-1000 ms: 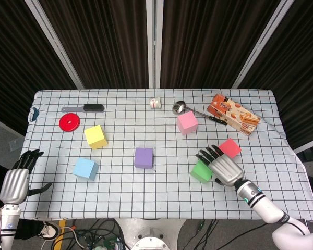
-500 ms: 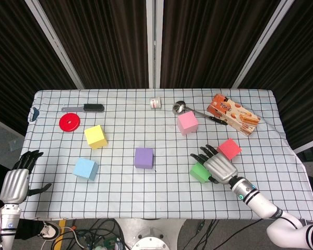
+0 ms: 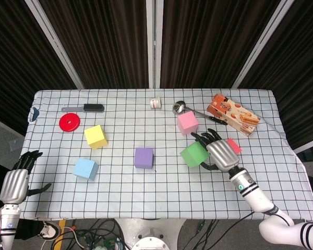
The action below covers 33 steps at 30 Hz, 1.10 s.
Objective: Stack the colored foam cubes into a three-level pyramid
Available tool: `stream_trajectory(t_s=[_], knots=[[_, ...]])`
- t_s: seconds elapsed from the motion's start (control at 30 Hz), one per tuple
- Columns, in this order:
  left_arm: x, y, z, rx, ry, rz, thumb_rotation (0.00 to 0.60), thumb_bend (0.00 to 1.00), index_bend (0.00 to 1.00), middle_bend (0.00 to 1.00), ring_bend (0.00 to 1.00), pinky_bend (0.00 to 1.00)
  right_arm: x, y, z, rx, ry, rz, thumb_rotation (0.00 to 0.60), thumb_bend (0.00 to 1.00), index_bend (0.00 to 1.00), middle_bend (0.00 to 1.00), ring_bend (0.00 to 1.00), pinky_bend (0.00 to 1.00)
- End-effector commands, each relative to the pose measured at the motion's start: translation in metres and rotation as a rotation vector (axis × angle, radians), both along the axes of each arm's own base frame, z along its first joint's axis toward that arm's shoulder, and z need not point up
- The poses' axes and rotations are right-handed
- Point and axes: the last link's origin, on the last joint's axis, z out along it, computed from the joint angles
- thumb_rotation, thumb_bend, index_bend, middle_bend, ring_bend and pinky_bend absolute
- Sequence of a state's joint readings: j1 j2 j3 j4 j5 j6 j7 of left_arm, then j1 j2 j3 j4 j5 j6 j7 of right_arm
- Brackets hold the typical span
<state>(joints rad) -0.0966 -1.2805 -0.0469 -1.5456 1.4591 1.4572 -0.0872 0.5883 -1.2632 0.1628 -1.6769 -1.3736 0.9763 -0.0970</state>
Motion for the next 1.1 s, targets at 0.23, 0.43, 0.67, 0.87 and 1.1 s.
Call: stream_trajectory(t_s=[0.23,0.43,0.67,0.87,1.1], knots=[[-0.005,-0.003,0.003,0.011,-0.015,-0.001,0.6,0.03,0.15,0.1,0.06,0.22,0.058,-0.016,-0.032,0.051,0.046,-0.09,0.6,0.2,0.0,0.58,0.13,0.0],[-0.008,-0.006,0.004,0.001,-0.035,-0.002,0.6,0.03,0.15,0.1,0.06,0.22,0.087,-0.015,-0.057,0.06,0.08,-0.126,0.6,0.21,0.0,0.58,0.13,0.0],[-0.012,-0.008,0.004,-0.001,-0.044,-0.003,0.6,0.03,0.15,0.1,0.06,0.22,0.108,-0.02,-0.073,0.08,0.081,-0.186,0.6,0.21,0.0,0.58,0.13,0.0],[-0.015,-0.009,0.003,-0.002,-0.054,0.003,0.6,0.03,0.15,0.1,0.06,0.22,0.121,-0.019,-0.087,0.102,0.088,-0.193,0.6,0.21,0.0,0.59,0.13,0.0],[-0.018,-0.01,0.003,-0.004,-0.059,0.002,0.6,0.03,0.15,0.1,0.06,0.22,0.128,-0.015,-0.096,0.096,0.116,-0.2,0.6,0.21,0.0,0.59,0.13,0.0]])
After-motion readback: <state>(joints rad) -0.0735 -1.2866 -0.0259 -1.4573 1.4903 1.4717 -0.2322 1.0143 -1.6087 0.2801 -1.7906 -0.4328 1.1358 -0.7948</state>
